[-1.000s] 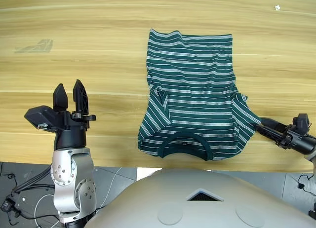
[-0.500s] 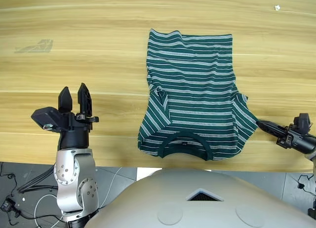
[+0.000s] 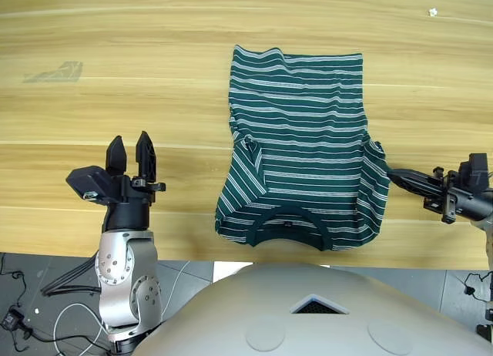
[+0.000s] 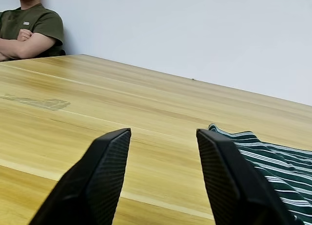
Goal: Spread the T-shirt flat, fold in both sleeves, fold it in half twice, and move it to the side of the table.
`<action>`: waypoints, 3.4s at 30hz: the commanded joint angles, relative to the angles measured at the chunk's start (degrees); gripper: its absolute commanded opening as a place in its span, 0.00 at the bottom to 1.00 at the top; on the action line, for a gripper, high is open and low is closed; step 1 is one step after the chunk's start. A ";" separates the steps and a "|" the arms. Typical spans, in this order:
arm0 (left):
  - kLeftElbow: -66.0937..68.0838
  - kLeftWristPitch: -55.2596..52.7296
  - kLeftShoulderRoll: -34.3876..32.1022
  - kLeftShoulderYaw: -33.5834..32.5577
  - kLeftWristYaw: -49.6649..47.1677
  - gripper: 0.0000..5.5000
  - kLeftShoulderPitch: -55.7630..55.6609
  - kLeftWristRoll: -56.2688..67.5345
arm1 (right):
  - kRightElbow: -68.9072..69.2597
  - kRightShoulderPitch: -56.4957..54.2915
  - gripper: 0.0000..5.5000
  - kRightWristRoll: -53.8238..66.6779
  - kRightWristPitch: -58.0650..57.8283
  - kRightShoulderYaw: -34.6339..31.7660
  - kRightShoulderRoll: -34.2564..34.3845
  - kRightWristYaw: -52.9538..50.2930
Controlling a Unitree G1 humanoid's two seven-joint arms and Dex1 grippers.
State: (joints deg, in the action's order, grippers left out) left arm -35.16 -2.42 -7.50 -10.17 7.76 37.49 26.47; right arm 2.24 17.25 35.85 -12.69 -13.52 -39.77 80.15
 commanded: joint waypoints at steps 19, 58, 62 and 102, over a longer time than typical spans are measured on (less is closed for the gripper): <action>3.49 -0.58 1.84 3.23 1.51 0.46 -1.39 -3.57 | 8.14 -2.99 0.07 -12.47 7.42 13.57 3.32 -12.45; 18.73 44.09 -48.67 16.77 0.32 0.46 -6.87 -83.62 | -27.98 -5.73 0.59 -56.98 99.69 14.79 -8.85 -32.18; 19.66 45.06 -48.01 21.08 2.98 0.46 -10.69 -83.59 | -24.74 -6.27 0.59 -57.79 97.22 19.14 -8.63 -36.00; -1.72 11.99 -58.80 -5.28 48.00 0.00 10.45 -12.65 | 13.11 10.20 0.00 16.81 16.98 16.26 -35.90 -6.15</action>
State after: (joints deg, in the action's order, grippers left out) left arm -34.13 11.51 -66.56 -11.85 52.70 46.13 10.42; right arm 13.07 25.82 50.70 7.75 6.91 -74.29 72.09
